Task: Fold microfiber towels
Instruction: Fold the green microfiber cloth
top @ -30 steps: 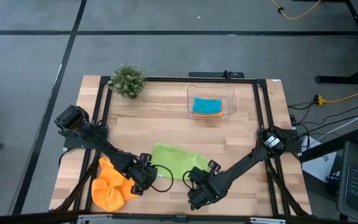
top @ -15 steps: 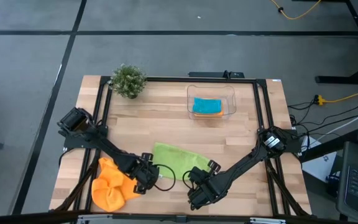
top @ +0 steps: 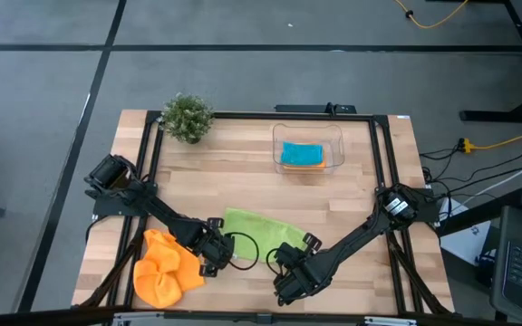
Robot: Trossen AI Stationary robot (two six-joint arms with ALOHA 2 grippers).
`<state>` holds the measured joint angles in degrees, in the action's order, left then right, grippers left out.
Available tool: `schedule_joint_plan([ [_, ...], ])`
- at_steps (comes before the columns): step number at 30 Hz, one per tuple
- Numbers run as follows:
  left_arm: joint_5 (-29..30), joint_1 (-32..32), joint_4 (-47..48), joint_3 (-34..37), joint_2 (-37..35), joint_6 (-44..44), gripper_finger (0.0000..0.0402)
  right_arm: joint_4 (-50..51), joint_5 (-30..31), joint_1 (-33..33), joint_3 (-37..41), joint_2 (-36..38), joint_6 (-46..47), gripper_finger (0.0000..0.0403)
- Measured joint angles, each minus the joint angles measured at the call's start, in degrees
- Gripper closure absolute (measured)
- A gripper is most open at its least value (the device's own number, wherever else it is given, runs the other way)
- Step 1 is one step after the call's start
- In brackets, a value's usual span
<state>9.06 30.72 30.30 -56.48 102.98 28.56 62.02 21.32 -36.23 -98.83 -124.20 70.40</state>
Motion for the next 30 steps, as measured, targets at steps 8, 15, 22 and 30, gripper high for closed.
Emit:
schedule_joint_plan([
  [8,3.80,-0.27,10.83,-5.39,-5.12,0.71,0.0401,0.15,0.02,0.00,0.00,0.00,0.03,0.0399],
  [15,6.30,-1.91,14.26,-6.65,-5.42,-1.12,0.0401,4.38,0.04,0.15,-0.12,0.93,2.96,0.0399],
  [22,10.06,-5.79,16.64,-8.98,-5.42,-5.92,0.0402,16.19,4.72,0.70,-3.28,3.03,7.18,0.0400],
  [30,14.28,-13.48,16.88,-13.69,-5.50,-15.89,0.0401,18.95,5.99,4.07,-3.45,2.97,7.14,0.0401],
])
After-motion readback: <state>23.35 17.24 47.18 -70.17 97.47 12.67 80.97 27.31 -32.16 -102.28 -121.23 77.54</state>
